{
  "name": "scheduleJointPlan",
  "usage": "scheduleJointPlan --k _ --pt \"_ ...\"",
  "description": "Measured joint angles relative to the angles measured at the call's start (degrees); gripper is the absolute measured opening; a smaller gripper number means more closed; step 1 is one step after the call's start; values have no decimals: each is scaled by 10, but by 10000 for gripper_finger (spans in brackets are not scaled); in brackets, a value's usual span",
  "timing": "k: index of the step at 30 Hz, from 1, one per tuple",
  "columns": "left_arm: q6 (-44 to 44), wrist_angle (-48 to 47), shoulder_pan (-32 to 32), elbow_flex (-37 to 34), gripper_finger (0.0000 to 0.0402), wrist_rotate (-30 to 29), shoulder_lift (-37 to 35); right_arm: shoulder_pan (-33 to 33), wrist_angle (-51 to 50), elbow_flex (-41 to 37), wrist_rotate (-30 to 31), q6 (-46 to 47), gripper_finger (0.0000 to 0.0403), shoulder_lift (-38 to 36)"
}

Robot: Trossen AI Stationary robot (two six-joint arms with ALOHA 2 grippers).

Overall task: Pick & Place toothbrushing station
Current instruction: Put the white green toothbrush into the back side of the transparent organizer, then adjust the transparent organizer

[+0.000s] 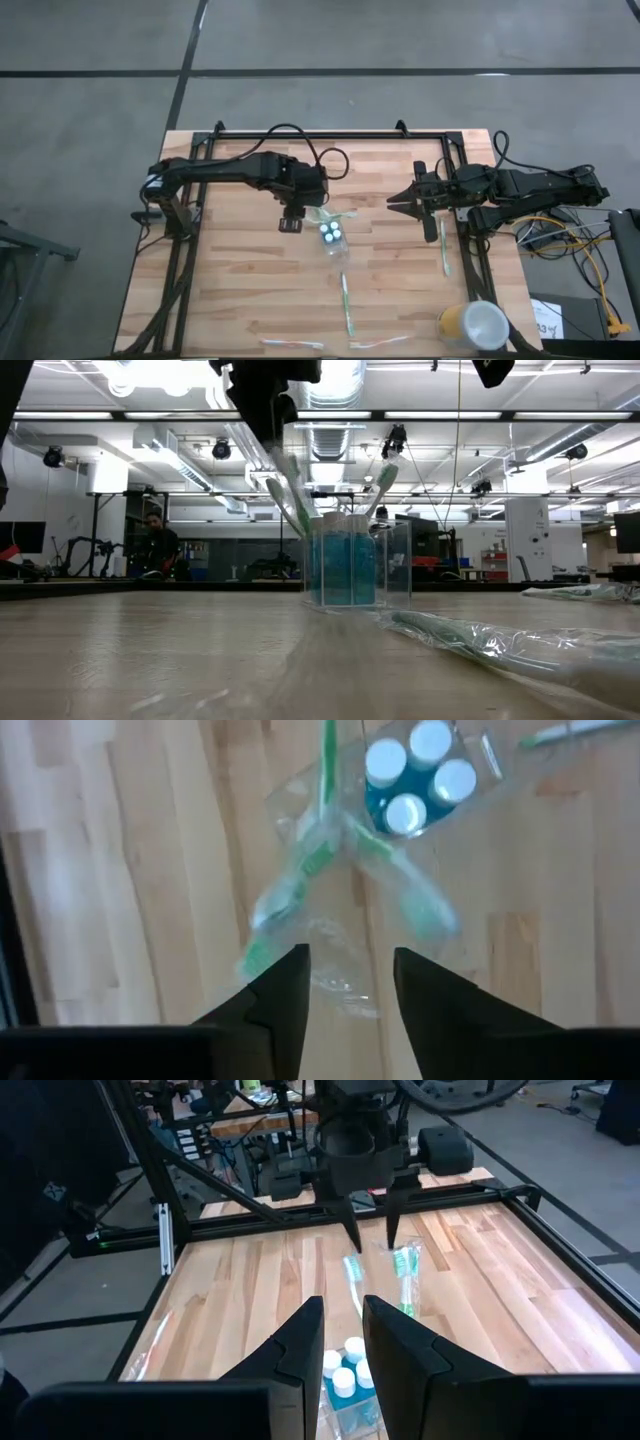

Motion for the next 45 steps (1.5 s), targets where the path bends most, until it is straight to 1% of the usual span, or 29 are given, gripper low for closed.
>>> scheduleJointPlan --k 5,11,13,15,19,21,27,36,41,43,45 --pt "-3 0 0 26 149 -7 -6 0 0 0 0 0 68 0" --pt "0 2 0 70 149 -71 -27 0 0 0 0 0 68 0" --pt "0 9 -2 84 149 -81 -35 0 0 0 0 0 68 0" --pt "-3 24 -8 92 149 -79 -45 0 -1 0 0 0 68 0" --pt "-4 59 -29 93 149 -51 -58 0 -1 0 0 0 68 0" --pt "-7 76 -44 93 149 -46 -60 0 -1 0 0 0 68 0" --pt "-87 109 -80 91 149 -47 -60 0 -2 0 0 0 68 0" --pt "-90 111 -97 55 149 -33 -60 0 -3 0 0 0 68 0" --pt "-66 112 -113 39 149 -30 -60 0 -3 0 0 0 68 0" --pt "-64 123 -122 38 149 -29 -64 0 -2 0 0 0 68 0" --pt "-58 157 -134 33 149 -29 -73 0 -2 0 0 0 68 0"
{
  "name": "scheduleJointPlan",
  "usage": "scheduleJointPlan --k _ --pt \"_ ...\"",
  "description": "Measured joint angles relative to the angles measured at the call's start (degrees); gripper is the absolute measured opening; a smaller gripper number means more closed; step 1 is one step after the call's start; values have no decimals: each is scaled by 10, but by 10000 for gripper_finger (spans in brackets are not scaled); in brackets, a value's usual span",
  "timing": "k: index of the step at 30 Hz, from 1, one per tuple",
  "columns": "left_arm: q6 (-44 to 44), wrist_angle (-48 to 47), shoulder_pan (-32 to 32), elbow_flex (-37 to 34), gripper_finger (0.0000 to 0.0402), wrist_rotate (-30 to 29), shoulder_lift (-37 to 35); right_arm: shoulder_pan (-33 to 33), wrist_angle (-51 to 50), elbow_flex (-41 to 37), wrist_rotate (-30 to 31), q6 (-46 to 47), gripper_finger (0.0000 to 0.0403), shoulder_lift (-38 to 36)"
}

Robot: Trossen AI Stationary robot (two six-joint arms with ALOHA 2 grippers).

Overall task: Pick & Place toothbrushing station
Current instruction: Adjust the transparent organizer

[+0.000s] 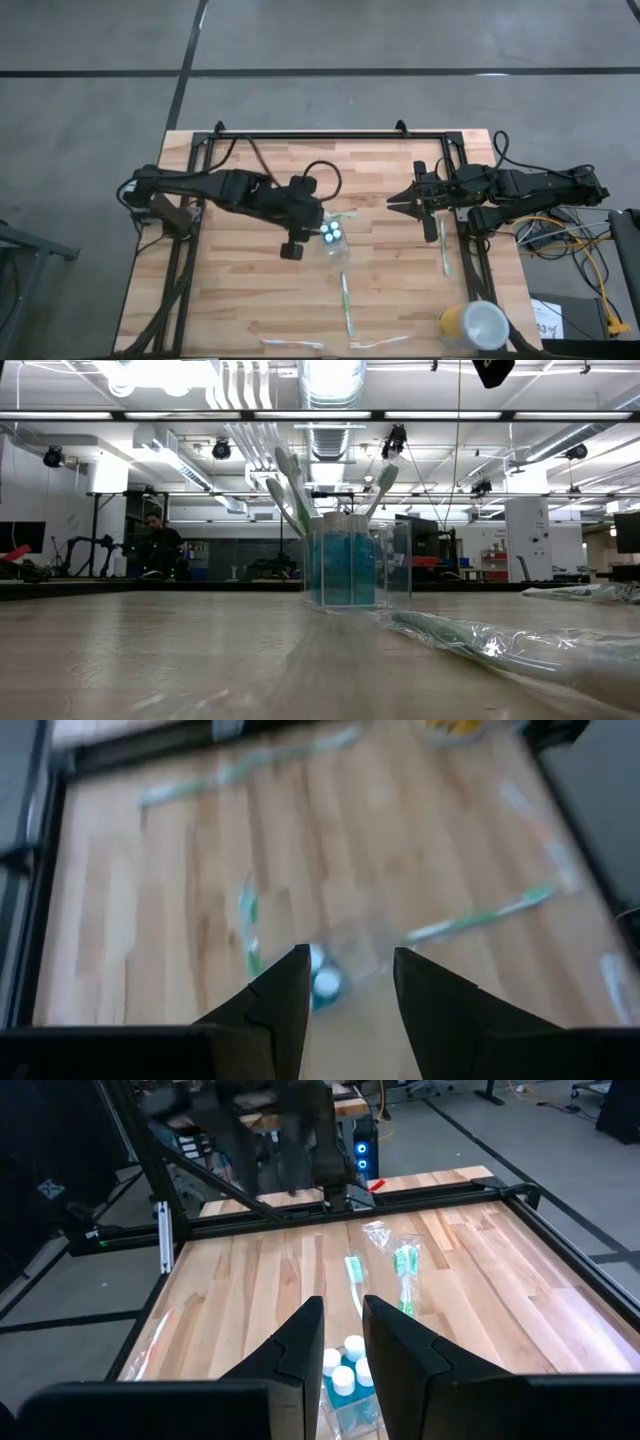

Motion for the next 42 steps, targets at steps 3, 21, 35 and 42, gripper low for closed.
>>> scheduleJointPlan --k 3,21,35,42 --pt "2 48 -18 -28 149 -2 -26 0 0 0 0 0 68 0" --pt "68 361 -31 -441 149 25 -357 0 -3 0 0 0 68 0" --pt "59 519 -31 -668 149 116 -550 0 -3 0 0 0 68 0" --pt "68 544 -31 -712 149 117 -597 0 -2 0 0 0 68 0"
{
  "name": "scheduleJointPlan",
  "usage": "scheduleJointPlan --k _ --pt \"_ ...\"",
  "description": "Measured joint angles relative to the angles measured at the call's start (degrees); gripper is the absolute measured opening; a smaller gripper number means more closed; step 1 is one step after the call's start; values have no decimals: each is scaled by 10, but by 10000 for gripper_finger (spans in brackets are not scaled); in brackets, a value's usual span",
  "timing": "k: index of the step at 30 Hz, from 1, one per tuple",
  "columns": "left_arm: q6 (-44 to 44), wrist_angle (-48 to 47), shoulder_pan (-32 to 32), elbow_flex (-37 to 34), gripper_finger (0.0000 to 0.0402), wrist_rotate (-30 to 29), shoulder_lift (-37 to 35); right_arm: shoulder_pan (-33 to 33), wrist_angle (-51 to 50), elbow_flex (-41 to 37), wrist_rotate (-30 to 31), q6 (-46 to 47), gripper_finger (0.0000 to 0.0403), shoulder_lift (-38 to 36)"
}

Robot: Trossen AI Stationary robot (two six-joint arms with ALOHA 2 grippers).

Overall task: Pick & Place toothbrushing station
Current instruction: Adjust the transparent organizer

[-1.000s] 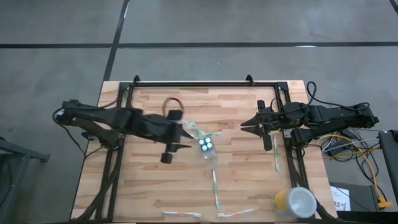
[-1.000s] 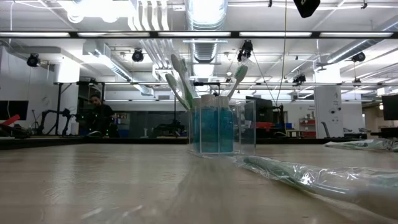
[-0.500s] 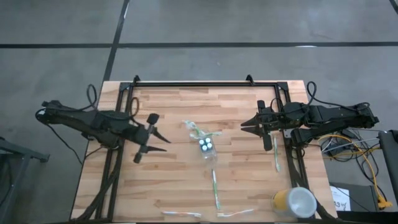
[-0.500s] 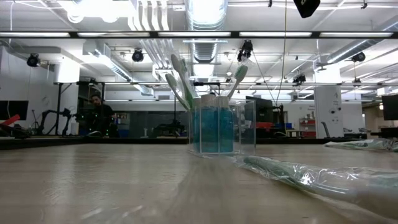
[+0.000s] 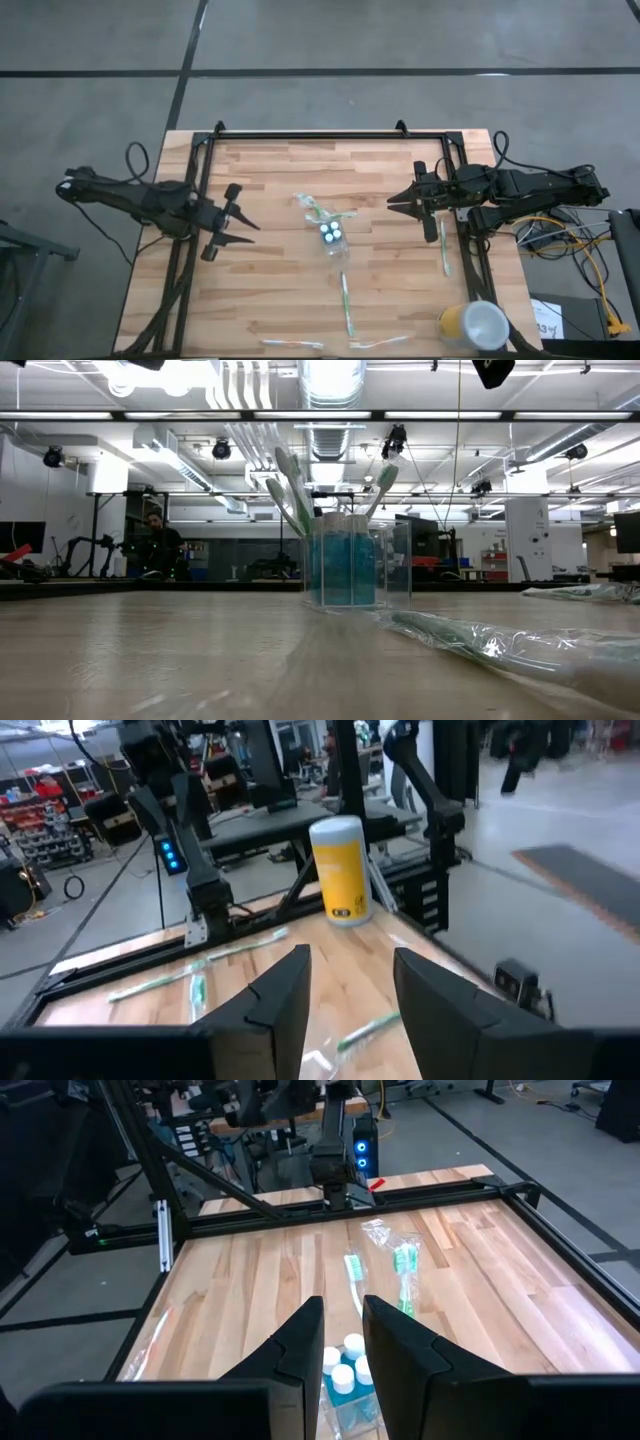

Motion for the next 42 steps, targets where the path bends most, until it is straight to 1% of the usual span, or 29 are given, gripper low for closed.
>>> scheduleJointPlan --k 3,6,8,18,21,24,30,42 --pt "33 17 0 -33 149 0 -16 0 0 0 0 0 68 0" --pt "28 64 0 -65 149 0 -27 0 0 0 0 0 68 0" --pt "19 77 0 -82 149 0 -36 0 0 0 0 0 68 0" --pt "-11 73 0 -141 149 0 -91 0 0 0 0 0 68 0" --pt "-24 72 0 -148 149 0 -101 0 0 0 0 0 68 0" --pt "-20 74 0 -148 149 -4 -102 0 0 0 0 0 68 0" --pt "4 74 0 -147 149 -41 -102 0 0 0 0 0 68 0" --pt "1 74 0 -147 149 -43 -102 0 0 0 0 0 68 0"
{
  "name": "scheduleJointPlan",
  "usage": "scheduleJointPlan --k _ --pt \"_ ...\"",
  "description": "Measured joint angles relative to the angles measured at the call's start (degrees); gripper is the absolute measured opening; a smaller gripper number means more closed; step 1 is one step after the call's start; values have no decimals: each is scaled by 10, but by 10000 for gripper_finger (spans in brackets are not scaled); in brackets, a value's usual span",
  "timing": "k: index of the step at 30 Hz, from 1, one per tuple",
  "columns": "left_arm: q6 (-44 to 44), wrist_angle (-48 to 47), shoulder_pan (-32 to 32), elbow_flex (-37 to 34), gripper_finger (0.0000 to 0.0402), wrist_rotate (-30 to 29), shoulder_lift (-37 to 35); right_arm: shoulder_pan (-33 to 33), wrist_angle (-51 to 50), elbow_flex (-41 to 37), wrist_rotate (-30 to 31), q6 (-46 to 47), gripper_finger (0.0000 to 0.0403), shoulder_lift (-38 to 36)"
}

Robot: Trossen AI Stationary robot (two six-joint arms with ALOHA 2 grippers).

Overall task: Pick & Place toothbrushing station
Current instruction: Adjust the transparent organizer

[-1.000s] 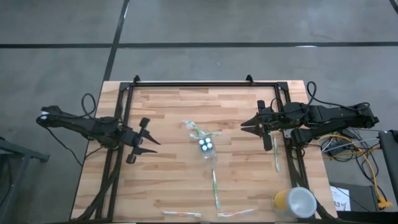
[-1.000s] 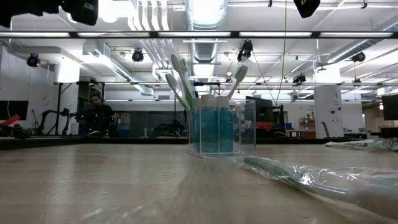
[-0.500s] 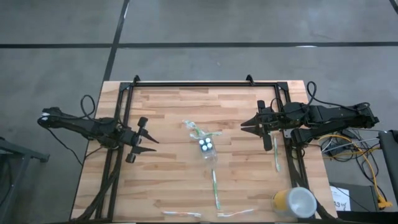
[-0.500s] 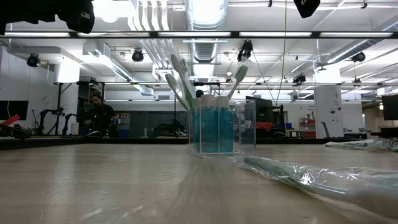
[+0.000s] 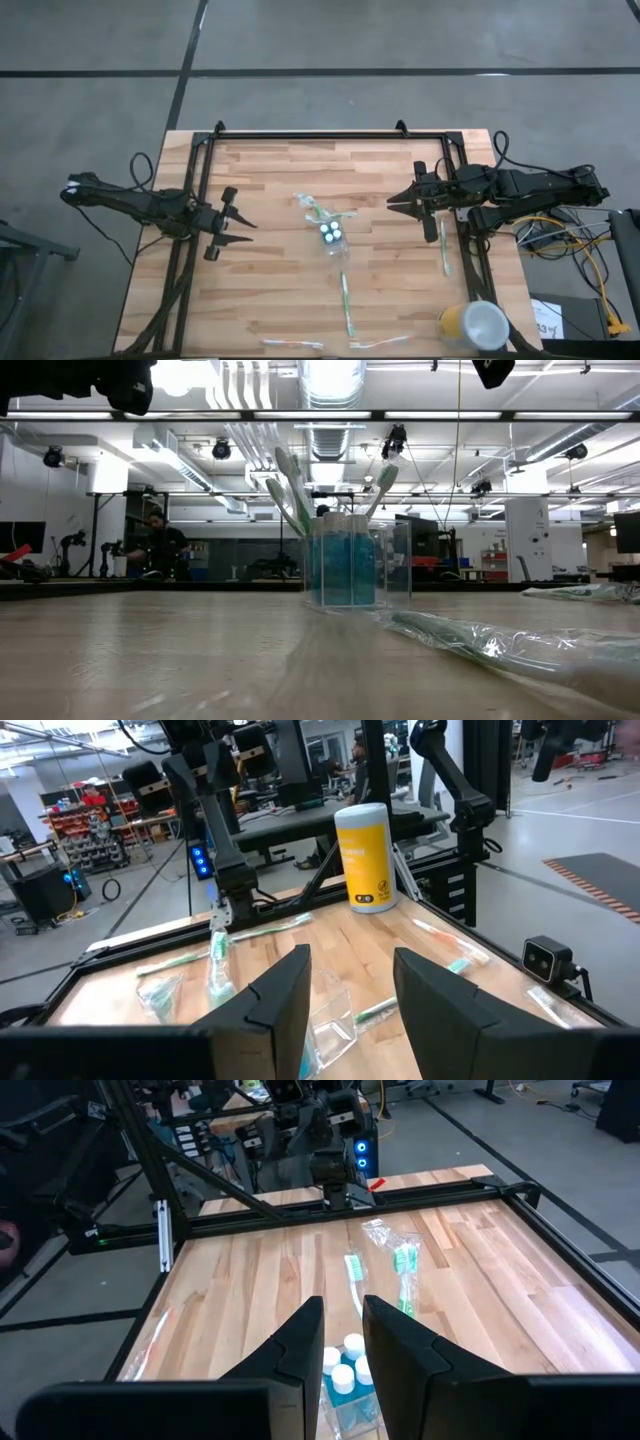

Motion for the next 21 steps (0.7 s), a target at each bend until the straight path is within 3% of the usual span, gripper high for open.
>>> scheduleJointPlan --k 16,21 --pt "0 0 0 0 149 0 0 0 0 0 0 2 68 0" --pt "0 0 0 0 149 0 0 0 14 0 1 63 68 0"
